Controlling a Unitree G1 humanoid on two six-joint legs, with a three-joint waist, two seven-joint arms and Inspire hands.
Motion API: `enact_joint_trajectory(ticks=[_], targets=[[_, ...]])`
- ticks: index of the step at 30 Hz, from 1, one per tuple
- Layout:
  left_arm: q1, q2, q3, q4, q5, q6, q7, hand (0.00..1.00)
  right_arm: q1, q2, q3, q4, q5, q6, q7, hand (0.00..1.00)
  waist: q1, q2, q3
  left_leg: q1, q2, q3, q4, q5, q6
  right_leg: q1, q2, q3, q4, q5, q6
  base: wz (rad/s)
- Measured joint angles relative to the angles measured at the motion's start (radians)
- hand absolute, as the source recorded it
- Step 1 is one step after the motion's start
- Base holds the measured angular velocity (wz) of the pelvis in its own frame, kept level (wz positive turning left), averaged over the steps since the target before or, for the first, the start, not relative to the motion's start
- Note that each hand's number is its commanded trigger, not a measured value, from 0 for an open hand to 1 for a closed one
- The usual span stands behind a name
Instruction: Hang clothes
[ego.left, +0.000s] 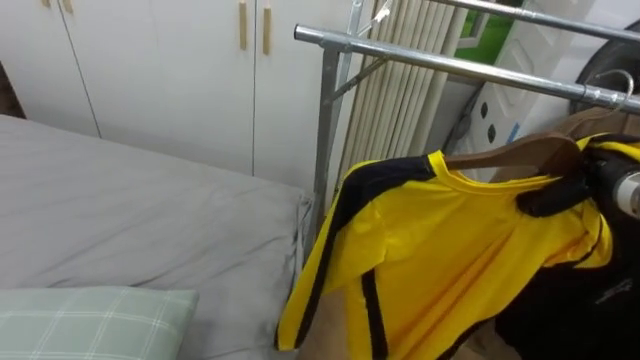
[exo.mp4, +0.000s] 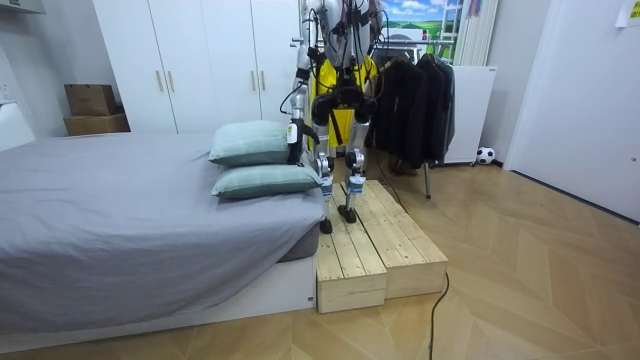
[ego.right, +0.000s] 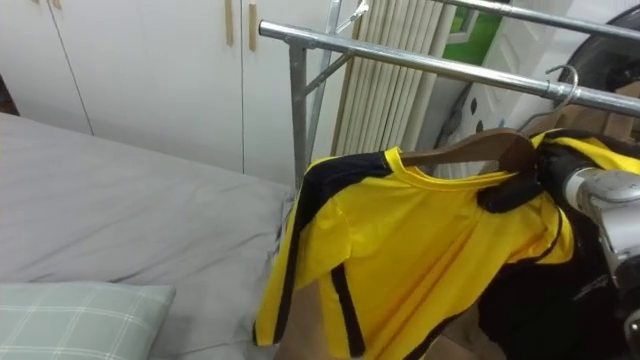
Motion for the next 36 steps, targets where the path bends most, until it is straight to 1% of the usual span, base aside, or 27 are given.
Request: enact_joint_trajectory(ticks=[2,4,5,9,11,13,16,17,19,20,22,24,33,36], targets=[[0.0,0.0,0.0,0.0,0.0,-0.001,0.0,0.0,0.0,0.0,0.0,0.02,0.006,0.0,0.001,1.0,0.001,0.0,0.0003,0.0,0.0,-0.001,0.0,0.0,0.0,0.0,0.0,-0.001,-0.001,0.0,0.0,0.0],[0.003,0.0,0.0,0.0,0.0,-0.004,0.001,0.0,0.001,-0.001,0.0,0.041,0.006,0.0,0.003,1.0,-0.007,0.001,0.0004,0.001,0.001,-0.001,0.001,0.0,0.0,0.014,-0.006,-0.023,-0.006,-0.001,-0.002,0.13],[0.004,0.0,0.0,-0.001,0.0,-0.006,0.001,0.0,0.001,-0.003,0.001,0.05,0.007,0.0,0.004,1.0,-0.007,0.001,0.0006,0.002,0.001,-0.001,0.002,0.0,0.0,0.016,-0.007,-0.026,-0.007,-0.001,-0.002,0.21],[0.005,0.0,-0.002,-0.015,-0.001,-0.016,0.0,0.0,0.0,-0.009,0.001,0.094,0.007,0.0,0.017,1.0,-0.013,0.004,0.0025,0.003,-0.002,-0.031,0.005,0.0,0.0,0.025,-0.014,-0.056,-0.012,-0.008,-0.001,0.24],[0.005,0.0,-0.002,-0.014,0.002,-0.023,-0.001,0.0,0.0,-0.012,0.001,0.099,0.009,-0.001,0.026,1.0,-0.015,0.008,0.0037,0.001,-0.004,-0.041,0.008,0.0,0.0,0.027,-0.018,-0.065,-0.01,-0.013,-0.001,0.19],[0.004,0.0,-0.005,-0.013,0.002,-0.035,-0.004,0.0,0.0,-0.028,0.001,0.103,0.026,-0.001,0.026,1.0,-0.015,0.019,0.005,0.0,-0.007,-0.053,0.007,0.0,0.0,0.03,-0.019,-0.065,-0.008,-0.017,0.002,0.17],[0.006,-0.001,-0.013,-0.012,0.002,-0.041,-0.009,0.0,0.0,-0.039,0.001,0.113,0.039,-0.004,0.026,1.0,-0.012,0.028,0.0048,0.002,-0.008,-0.053,0.007,0.0,0.0,0.034,-0.02,-0.065,-0.007,-0.017,0.003,0.04],[0.006,-0.001,-0.013,-0.012,0.001,-0.041,-0.011,0.0,0.0,-0.041,0.001,0.12,0.044,-0.005,0.026,1.0,-0.01,0.03,0.0057,0.002,-0.008,-0.053,0.007,0.0,0.0,0.034,-0.02,-0.065,-0.007,-0.017,0.003,0.0],[0.005,-0.001,-0.019,-0.011,0.0,-0.041,-0.023,0.0,0.001,-0.044,0.002,0.136,0.06,-0.005,0.026,1.0,-0.009,0.038,0.0107,0.003,-0.007,-0.051,0.008,0.0,0.0,0.04,-0.02,-0.066,-0.011,-0.015,0.002,0.0],[0.005,-0.001,-0.021,-0.011,0.0,-0.041,-0.027,0.0,0.001,-0.044,0.003,0.139,0.065,-0.005,0.026,1.0,-0.009,0.041,0.0104,0.003,-0.007,-0.05,0.008,0.0,0.0,0.04,-0.02,-0.066,-0.011,-0.015,0.003,0.0],[0.003,-0.001,-0.022,-0.006,0.0,-0.041,-0.043,0.0,0.001,-0.045,0.015,0.146,0.071,-0.005,0.027,1.0,-0.007,0.053,0.0072,0.002,-0.008,-0.048,0.008,-0.001,0.001,0.038,-0.021,-0.066,-0.01,-0.014,0.003,0.0],[0.003,-0.001,-0.022,-0.003,0.0,-0.041,-0.052,0.0,0.001,-0.044,0.027,0.148,0.072,-0.005,0.028,1.0,-0.006,0.058,0.0051,0.002,-0.009,-0.048,0.008,-0.001,0.001,0.038,-0.022,-0.066,-0.01,-0.014,0.003,0.0],[0.002,0.0,-0.021,-0.001,0.0,-0.04,-0.067,0.0,0.0,-0.045,0.029,0.167,0.123,-0.003,0.028,1.0,-0.008,0.059,0.0052,0.007,-0.002,-0.049,0.008,-0.001,0.001,0.043,-0.023,-0.072,-0.008,-0.014,0.003,0.0],[0.002,0.0,-0.022,-0.001,0.0,-0.04,-0.071,0.0,-0.002,-0.045,0.031,0.167,0.124,-0.003,0.028,1.0,-0.008,0.058,0.0054,0.007,-0.004,-0.049,0.008,-0.001,0.001,0.042,-0.024,-0.072,-0.007,-0.015,0.004,0.0]])
